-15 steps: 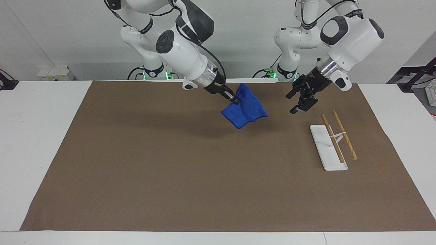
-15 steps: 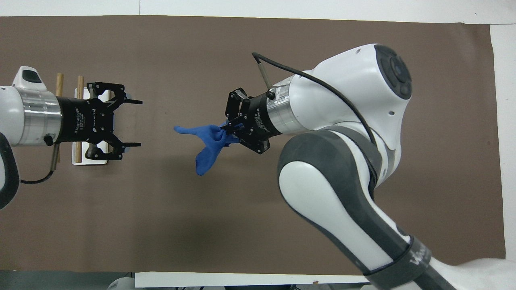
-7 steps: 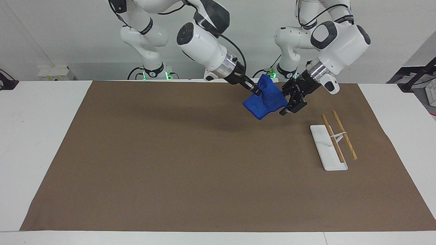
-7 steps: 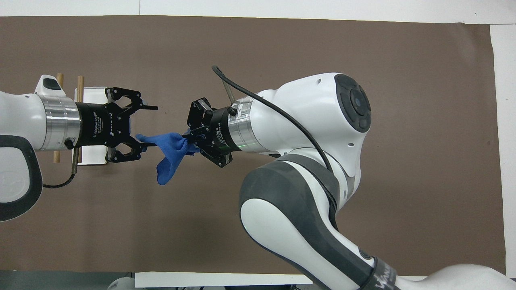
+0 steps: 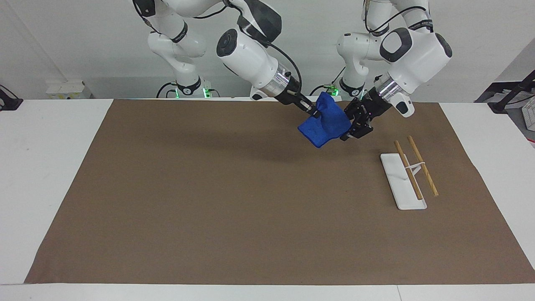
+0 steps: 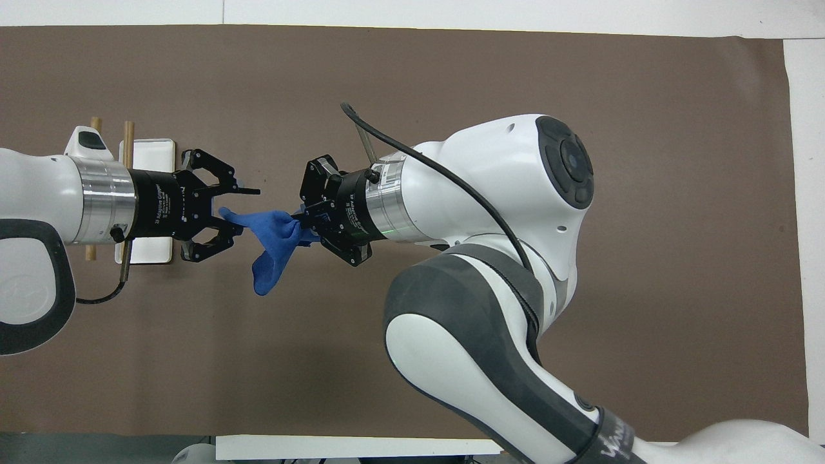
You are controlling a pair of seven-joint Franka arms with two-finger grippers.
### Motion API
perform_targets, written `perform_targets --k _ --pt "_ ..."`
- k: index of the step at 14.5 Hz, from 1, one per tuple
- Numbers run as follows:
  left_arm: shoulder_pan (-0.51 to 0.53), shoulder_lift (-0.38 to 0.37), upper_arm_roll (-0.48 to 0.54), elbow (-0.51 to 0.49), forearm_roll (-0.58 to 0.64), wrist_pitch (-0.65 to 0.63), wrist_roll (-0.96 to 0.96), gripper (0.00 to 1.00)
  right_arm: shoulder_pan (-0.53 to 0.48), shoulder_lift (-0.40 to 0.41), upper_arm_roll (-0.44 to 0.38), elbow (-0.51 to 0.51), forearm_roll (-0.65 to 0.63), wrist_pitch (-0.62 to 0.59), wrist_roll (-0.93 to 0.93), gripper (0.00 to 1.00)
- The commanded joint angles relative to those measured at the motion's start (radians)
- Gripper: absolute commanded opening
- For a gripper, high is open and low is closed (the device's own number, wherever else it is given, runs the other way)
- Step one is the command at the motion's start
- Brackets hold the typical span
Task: Right arm passes towel to left arm to hang
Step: 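Close the left gripper on the towel held by the right gripper, then open the right gripper and withdraw it from the towel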
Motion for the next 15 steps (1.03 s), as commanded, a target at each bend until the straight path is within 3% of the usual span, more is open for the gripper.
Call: perform_targets --k 1,10,11,12,14,15 --pt "-0.019 -0.026 0.012 -0.024 -0.014 -0.009 -0.012 0.02 -0.005 0.019 0.014 0.019 0.014 0.011 0.004 0.00" --pt "-0.018 -0.019 0.014 -0.012 -0.014 0.000 -0.009 0.00 -0.007 0.025 0.012 0.025 0.013 0.006 0.006 0.03" --pt "-0.018 -0.019 0.014 -0.012 -0.014 0.002 -0.009 0.00 -0.011 0.025 0.012 0.031 0.014 -0.003 0.004 0.30" --pt "-0.018 -0.019 0.014 -0.012 -0.014 0.003 -0.008 0.00 -0.013 0.025 0.012 0.033 0.014 -0.003 0.006 0.63" --pt "-0.016 -0.018 0.014 -0.011 -0.014 0.006 -0.008 0.00 -0.013 0.023 0.012 0.034 0.002 0.000 -0.003 1.00" --pt "-0.016 -0.018 0.014 -0.011 -0.014 0.009 -0.005 0.00 -0.015 0.022 0.012 0.034 -0.006 -0.003 -0.008 1.00"
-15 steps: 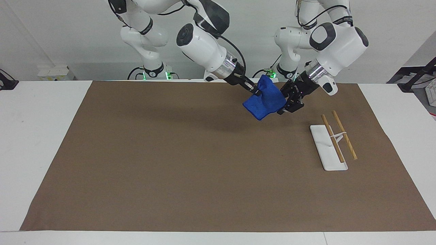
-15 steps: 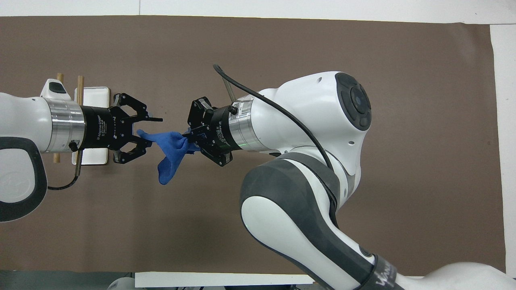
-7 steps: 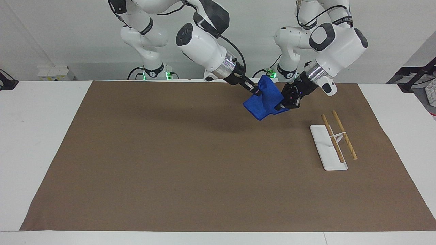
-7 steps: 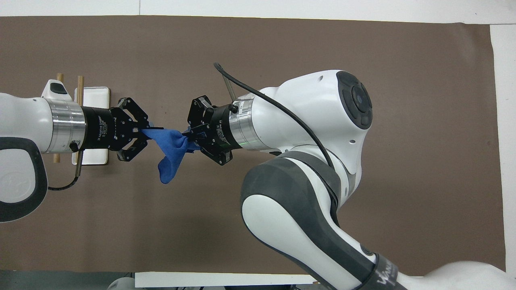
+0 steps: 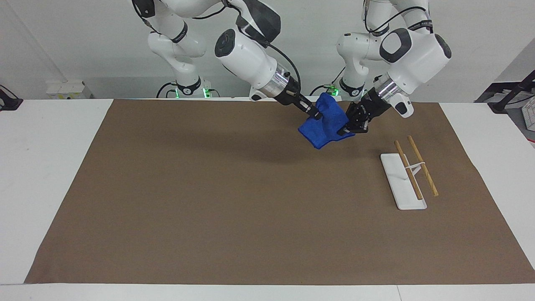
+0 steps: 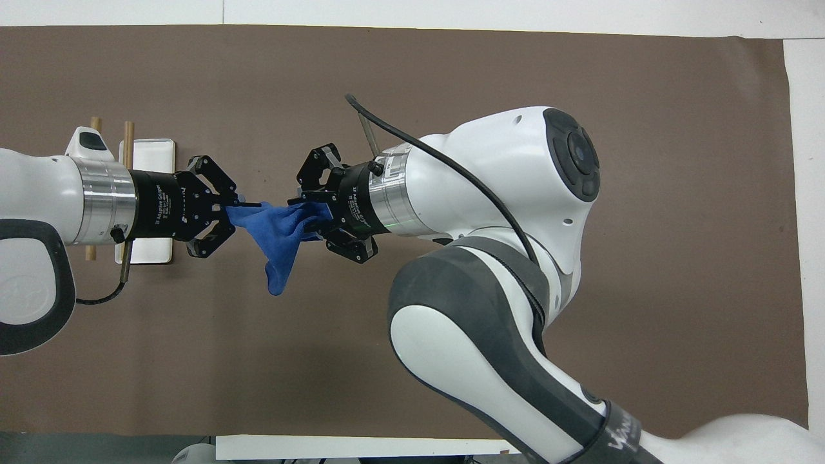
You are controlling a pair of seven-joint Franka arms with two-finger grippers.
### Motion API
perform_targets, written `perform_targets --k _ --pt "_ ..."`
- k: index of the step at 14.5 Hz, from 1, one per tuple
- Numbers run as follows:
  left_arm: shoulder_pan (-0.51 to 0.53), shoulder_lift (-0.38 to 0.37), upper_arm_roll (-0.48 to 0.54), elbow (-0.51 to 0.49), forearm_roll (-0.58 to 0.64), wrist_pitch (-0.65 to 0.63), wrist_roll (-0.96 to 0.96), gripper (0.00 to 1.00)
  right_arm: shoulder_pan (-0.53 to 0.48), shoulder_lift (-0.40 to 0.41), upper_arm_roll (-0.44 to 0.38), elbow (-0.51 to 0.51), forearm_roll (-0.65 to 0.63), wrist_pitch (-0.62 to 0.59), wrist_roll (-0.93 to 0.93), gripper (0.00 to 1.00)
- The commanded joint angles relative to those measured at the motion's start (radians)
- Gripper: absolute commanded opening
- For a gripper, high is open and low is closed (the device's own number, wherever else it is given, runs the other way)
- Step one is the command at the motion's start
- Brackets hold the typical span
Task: Right arm passes towel to left arm to hang
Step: 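Open the right gripper and withdraw it from the towel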
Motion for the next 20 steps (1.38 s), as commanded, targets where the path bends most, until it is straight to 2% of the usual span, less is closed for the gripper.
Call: perform_targets --k 1,4,7,9,11,14,18,20 --pt "-0.012 -0.016 0.013 -0.010 -0.014 0.020 -0.003 0.00 -0.013 0.010 0.013 0.017 -0.029 -0.003 -0.014 1.00" --pt "-0.003 0.015 0.013 0.036 -0.014 0.057 -0.002 0.00 -0.016 0.006 0.011 0.015 -0.145 -0.028 -0.136 1.00" --pt "-0.002 0.027 0.013 0.051 -0.014 0.073 0.027 0.00 -0.041 0.003 0.006 0.009 -0.408 -0.112 -0.316 1.00" --pt "0.000 0.027 0.015 0.051 -0.014 0.077 0.148 0.00 -0.076 -0.005 0.006 0.011 -0.577 -0.219 -0.510 1.00" --pt "0.027 0.027 0.015 0.051 -0.013 0.071 0.292 0.00 -0.126 -0.037 -0.003 0.009 -0.627 -0.293 -0.703 1.00" --pt "0.032 0.024 0.018 0.044 -0.014 0.061 0.460 0.00 -0.226 -0.095 -0.010 -0.006 -0.644 -0.336 -0.944 1.00" --pt "0.102 0.019 0.018 0.033 -0.008 0.058 0.584 0.00 -0.185 -0.163 -0.231 0.008 -0.644 -0.469 -1.123 1.00" --pt "0.130 0.015 0.019 0.022 -0.007 0.046 0.627 0.00 -0.078 -0.198 -0.442 0.028 -0.627 -0.543 -1.213 1.00"
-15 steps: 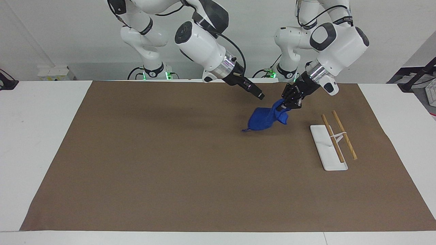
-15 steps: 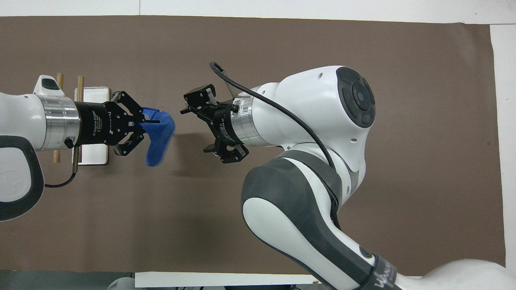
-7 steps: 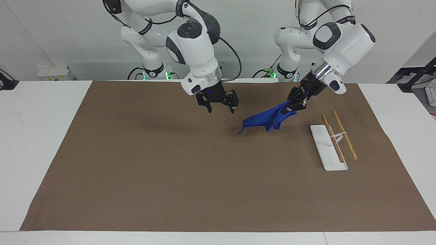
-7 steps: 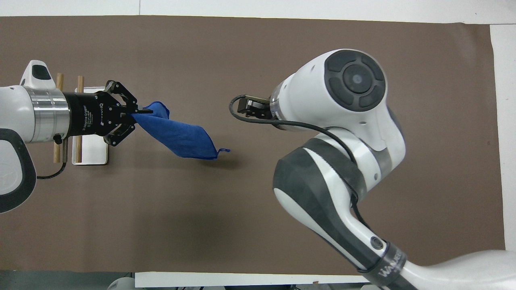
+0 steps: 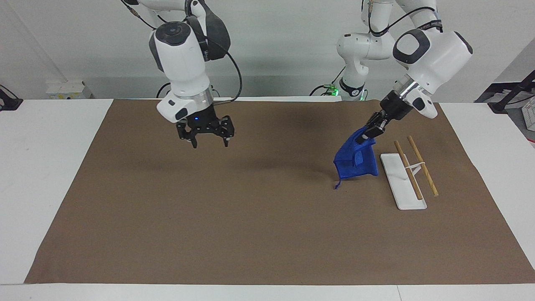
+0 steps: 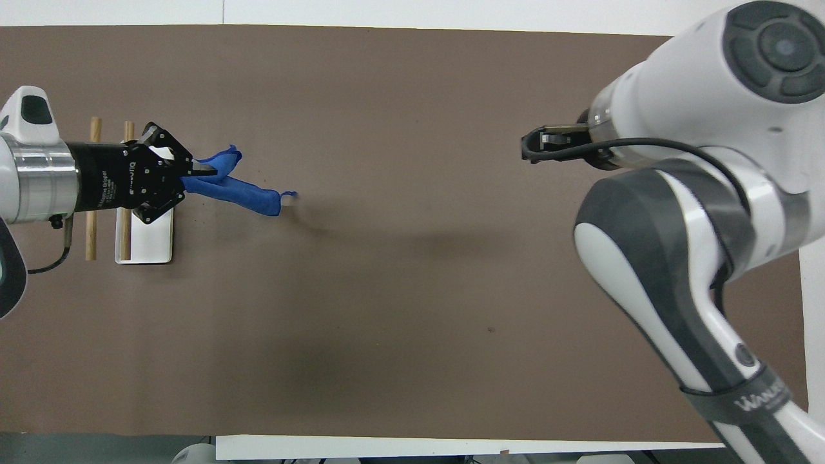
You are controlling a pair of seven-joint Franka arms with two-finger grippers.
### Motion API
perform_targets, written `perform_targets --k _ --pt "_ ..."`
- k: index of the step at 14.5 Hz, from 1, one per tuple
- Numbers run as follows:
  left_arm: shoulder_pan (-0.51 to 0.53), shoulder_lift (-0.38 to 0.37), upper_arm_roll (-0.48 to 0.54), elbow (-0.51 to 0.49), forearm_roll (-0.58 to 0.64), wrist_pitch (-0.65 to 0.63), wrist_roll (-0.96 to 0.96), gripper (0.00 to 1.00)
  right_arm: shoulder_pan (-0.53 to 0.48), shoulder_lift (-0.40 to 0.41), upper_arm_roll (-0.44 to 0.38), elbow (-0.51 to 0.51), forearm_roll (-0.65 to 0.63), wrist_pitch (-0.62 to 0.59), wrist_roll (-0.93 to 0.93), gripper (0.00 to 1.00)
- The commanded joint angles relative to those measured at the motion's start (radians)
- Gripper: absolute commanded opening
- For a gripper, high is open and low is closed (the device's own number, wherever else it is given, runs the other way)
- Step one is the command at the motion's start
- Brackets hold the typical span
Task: Right arm passes towel to left arm to hang
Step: 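Open the right gripper and withdraw it from the towel, then drape the towel over the wooden sticks with the left gripper while the right gripper retracts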
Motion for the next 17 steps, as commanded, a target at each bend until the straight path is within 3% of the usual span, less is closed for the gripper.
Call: perform_targets --k 1,4,6,10,14,17 --pt "0.059 -0.009 -0.005 -0.021 -0.007 -0.019 0.062 0.00 0.140 -0.053 -0.268 0.020 0.012 -0.087 -0.120 1.00" --pt "0.082 -0.024 -0.003 -0.050 -0.007 -0.009 0.063 0.00 0.261 -0.075 -0.566 0.023 0.093 -0.120 -0.314 1.00" --pt "0.116 -0.032 -0.003 -0.065 -0.005 -0.003 0.062 0.00 0.278 -0.078 -0.674 0.024 0.103 -0.124 -0.428 1.00" --pt "0.157 -0.035 -0.003 -0.093 -0.005 0.074 0.018 0.00 0.278 -0.089 -0.664 0.026 0.103 -0.168 -0.375 1.00" --pt "0.170 -0.035 -0.003 -0.111 -0.002 0.171 -0.156 0.00 0.275 -0.084 -0.604 0.044 0.101 -0.166 -0.301 1.00" --pt "0.171 -0.034 -0.003 -0.127 0.007 0.239 -0.290 0.00 0.267 -0.083 -0.602 0.044 0.100 -0.169 -0.307 1.00"
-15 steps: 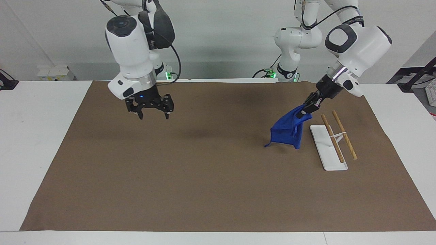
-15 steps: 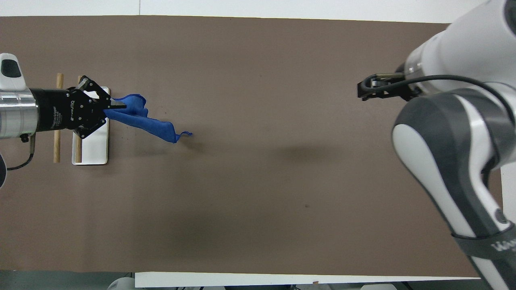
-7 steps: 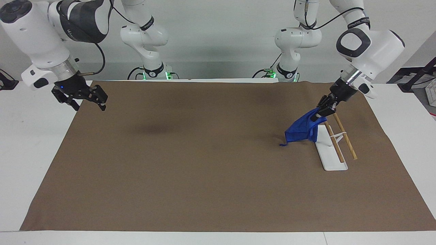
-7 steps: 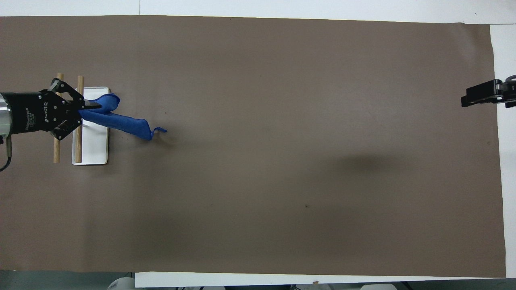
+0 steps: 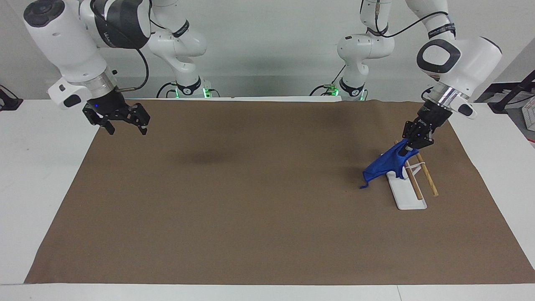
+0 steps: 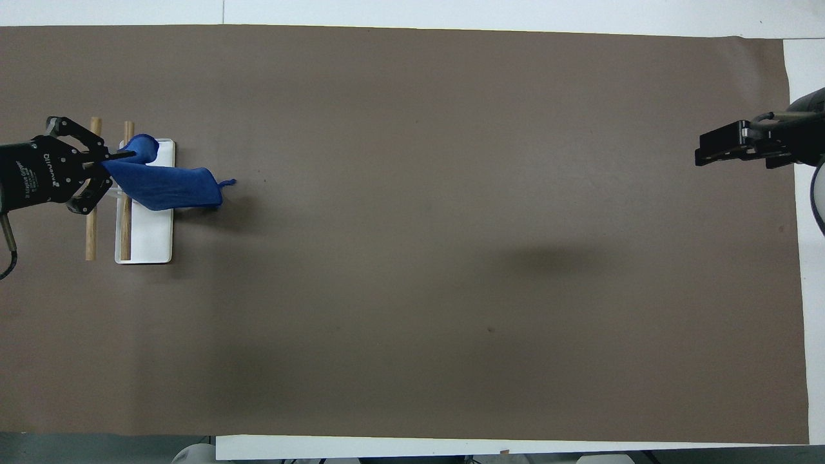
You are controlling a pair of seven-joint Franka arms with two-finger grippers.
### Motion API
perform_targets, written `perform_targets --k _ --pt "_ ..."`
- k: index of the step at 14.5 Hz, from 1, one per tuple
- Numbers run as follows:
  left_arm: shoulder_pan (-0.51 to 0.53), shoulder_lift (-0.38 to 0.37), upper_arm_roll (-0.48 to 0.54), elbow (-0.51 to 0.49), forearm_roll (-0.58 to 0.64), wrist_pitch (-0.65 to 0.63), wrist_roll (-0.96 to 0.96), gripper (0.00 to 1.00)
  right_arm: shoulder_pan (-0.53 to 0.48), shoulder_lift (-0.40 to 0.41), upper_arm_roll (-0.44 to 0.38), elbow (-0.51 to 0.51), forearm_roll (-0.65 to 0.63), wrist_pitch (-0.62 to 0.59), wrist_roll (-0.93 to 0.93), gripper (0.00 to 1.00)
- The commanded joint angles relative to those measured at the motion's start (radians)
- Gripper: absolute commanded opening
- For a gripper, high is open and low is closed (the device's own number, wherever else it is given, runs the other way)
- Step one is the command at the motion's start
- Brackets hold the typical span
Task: Right arm passes towel to left arm to hang
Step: 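Drape the towel over the wooden sticks with the left gripper while the right gripper retracts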
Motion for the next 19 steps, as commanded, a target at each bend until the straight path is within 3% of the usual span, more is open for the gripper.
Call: perform_targets --k 1,6,12,19 --pt "0.004 -0.030 -0.010 -0.054 0.019 0.092 -0.117 0.00 -0.012 -0.001 0.000 0.009 0.004 -0.018 0.000 1.00" --pt "0.007 -0.029 -0.011 -0.063 0.022 0.132 -0.263 0.00 -0.012 -0.001 0.013 0.009 0.004 -0.018 0.000 1.00" --pt "0.043 -0.035 -0.010 -0.080 0.031 0.132 -0.283 0.01 -0.012 -0.001 0.027 0.009 0.004 -0.019 -0.002 1.00" --pt "0.106 -0.023 -0.011 -0.065 0.178 0.163 -0.263 0.01 -0.010 0.001 0.035 0.014 0.002 -0.025 -0.003 1.00"
